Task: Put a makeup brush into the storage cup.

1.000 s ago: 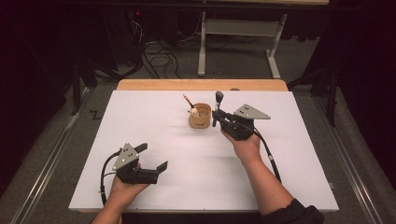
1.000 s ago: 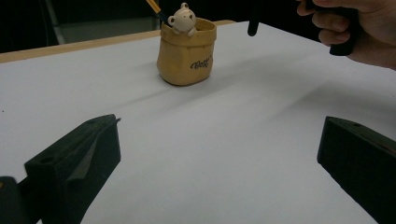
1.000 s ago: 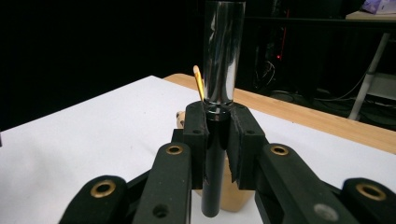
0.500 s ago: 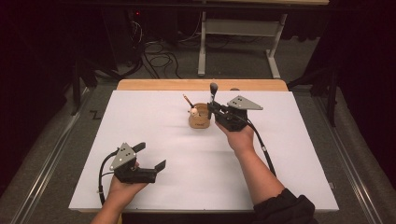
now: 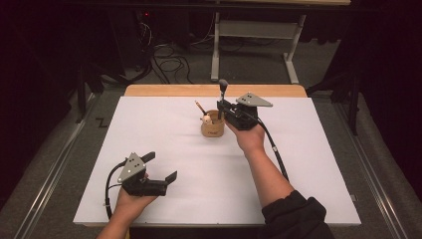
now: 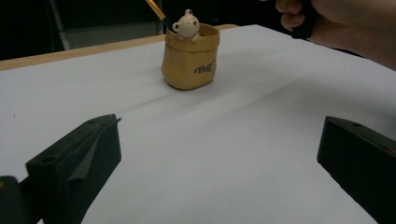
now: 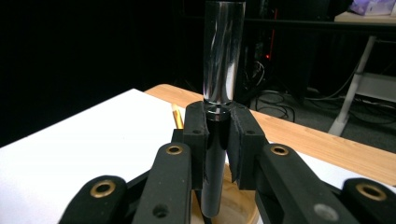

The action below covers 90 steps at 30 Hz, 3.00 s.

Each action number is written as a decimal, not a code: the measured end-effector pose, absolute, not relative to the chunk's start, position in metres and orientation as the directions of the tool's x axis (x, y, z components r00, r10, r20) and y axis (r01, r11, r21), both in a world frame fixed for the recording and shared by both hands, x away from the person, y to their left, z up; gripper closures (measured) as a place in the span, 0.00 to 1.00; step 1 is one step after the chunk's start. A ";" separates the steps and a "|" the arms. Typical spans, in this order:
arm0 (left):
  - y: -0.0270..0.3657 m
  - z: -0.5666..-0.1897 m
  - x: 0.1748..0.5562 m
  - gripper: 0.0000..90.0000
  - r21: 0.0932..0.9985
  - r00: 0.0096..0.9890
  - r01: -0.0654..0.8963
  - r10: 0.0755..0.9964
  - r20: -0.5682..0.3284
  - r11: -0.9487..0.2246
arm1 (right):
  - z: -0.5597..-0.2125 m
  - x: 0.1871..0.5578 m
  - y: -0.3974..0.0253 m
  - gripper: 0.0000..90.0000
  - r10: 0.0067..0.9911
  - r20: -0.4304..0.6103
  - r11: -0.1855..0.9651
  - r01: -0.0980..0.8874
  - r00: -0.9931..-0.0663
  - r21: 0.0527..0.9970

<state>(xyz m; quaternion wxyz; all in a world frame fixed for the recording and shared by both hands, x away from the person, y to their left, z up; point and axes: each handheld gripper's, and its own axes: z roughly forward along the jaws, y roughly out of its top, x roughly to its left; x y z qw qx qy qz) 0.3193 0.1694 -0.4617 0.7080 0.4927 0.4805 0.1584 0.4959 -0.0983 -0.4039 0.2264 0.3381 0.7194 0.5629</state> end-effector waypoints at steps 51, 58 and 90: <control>0.170 -0.460 0.320 0.02 0.849 0.488 0.251 0.697 -0.525 0.464 | -0.444 0.505 -0.092 0.63 0.744 0.100 0.162 0.323 -0.660 0.932; 0.171 -0.460 0.319 0.02 0.848 0.485 0.252 0.697 -0.528 0.466 | -0.442 0.502 -0.100 0.52 0.737 0.100 0.169 0.326 -0.668 0.930; 0.169 -0.464 0.321 0.01 0.855 0.476 0.262 0.711 -0.517 0.447 | -0.441 0.459 -0.131 0.37 0.696 0.090 0.208 0.320 -0.712 0.924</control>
